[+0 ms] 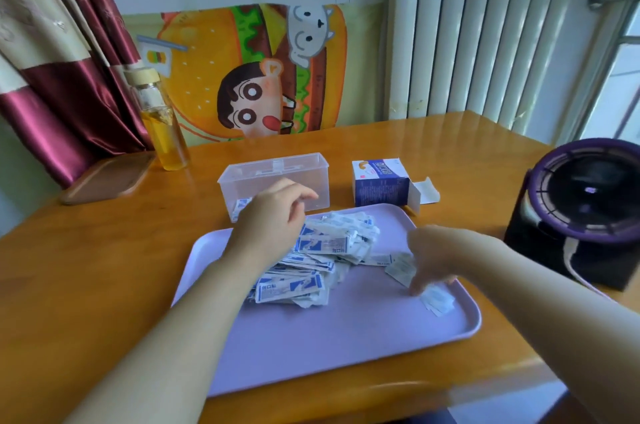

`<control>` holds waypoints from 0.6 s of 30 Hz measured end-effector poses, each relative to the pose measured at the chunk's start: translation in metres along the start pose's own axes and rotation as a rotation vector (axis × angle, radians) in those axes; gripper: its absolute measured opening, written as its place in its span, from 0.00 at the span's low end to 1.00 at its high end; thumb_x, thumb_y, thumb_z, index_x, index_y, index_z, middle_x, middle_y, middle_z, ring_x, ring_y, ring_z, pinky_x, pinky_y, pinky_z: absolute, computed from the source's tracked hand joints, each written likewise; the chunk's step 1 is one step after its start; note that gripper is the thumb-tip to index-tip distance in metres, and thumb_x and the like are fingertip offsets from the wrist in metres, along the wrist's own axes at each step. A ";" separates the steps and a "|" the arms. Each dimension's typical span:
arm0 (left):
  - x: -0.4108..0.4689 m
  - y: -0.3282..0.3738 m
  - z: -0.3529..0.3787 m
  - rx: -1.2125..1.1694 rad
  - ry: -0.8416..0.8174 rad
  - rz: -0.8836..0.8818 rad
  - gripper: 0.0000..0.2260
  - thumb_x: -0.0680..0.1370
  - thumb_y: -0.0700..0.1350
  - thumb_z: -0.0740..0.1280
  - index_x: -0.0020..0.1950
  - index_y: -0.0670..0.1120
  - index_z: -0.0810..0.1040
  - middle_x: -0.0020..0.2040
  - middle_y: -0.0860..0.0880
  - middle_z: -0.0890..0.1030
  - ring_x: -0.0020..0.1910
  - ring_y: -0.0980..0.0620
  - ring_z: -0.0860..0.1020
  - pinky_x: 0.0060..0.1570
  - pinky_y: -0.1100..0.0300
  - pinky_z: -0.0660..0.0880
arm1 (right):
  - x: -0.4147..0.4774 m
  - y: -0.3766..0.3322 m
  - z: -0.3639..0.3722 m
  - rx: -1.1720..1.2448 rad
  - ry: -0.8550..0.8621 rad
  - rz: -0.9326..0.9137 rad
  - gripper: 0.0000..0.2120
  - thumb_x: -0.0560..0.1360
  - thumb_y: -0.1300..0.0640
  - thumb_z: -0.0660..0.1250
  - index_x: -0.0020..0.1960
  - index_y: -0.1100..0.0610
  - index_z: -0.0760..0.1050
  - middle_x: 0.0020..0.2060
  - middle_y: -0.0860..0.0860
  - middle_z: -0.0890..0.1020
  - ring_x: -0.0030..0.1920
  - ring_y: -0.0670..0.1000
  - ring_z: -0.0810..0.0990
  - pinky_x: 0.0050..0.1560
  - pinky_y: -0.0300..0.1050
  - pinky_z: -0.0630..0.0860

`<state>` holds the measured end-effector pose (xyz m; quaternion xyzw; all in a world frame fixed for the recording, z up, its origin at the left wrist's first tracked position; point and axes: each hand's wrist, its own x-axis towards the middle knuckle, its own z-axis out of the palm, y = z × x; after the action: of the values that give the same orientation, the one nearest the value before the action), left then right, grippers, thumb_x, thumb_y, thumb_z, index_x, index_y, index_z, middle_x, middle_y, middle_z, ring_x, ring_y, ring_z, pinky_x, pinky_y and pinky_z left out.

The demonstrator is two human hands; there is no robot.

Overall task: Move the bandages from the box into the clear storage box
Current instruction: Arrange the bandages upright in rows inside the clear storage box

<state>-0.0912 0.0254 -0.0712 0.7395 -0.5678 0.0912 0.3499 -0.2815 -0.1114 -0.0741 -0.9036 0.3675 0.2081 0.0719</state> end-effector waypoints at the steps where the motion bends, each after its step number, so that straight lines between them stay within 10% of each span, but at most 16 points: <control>1: -0.003 0.009 0.002 -0.031 -0.026 0.019 0.13 0.79 0.38 0.60 0.54 0.50 0.80 0.48 0.59 0.76 0.46 0.55 0.76 0.48 0.59 0.74 | 0.002 0.001 0.004 0.007 0.033 -0.010 0.18 0.66 0.47 0.75 0.42 0.58 0.73 0.39 0.53 0.81 0.38 0.53 0.78 0.34 0.43 0.71; 5: -0.012 0.033 0.013 -0.095 -0.163 0.066 0.11 0.79 0.40 0.61 0.53 0.51 0.80 0.46 0.58 0.76 0.46 0.56 0.76 0.48 0.57 0.74 | 0.005 0.008 0.006 0.102 0.025 0.005 0.22 0.65 0.47 0.76 0.51 0.58 0.74 0.48 0.53 0.80 0.42 0.52 0.77 0.42 0.42 0.74; 8: -0.019 0.041 0.018 -0.114 -0.241 0.059 0.10 0.78 0.40 0.61 0.52 0.51 0.80 0.45 0.59 0.75 0.46 0.55 0.76 0.47 0.57 0.74 | 0.005 0.009 0.004 0.151 -0.008 0.017 0.27 0.65 0.48 0.76 0.60 0.58 0.73 0.37 0.50 0.79 0.35 0.49 0.76 0.41 0.41 0.74; 18: -0.035 0.026 0.000 -0.179 -0.210 -0.036 0.09 0.79 0.41 0.63 0.53 0.53 0.80 0.49 0.58 0.79 0.48 0.62 0.75 0.49 0.72 0.70 | -0.007 0.015 0.001 0.037 0.031 -0.043 0.09 0.70 0.50 0.71 0.39 0.56 0.76 0.34 0.50 0.76 0.35 0.50 0.72 0.30 0.37 0.65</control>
<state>-0.1263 0.0496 -0.0793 0.7208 -0.5938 -0.0443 0.3548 -0.2968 -0.1172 -0.0719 -0.9129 0.3530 0.1855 0.0871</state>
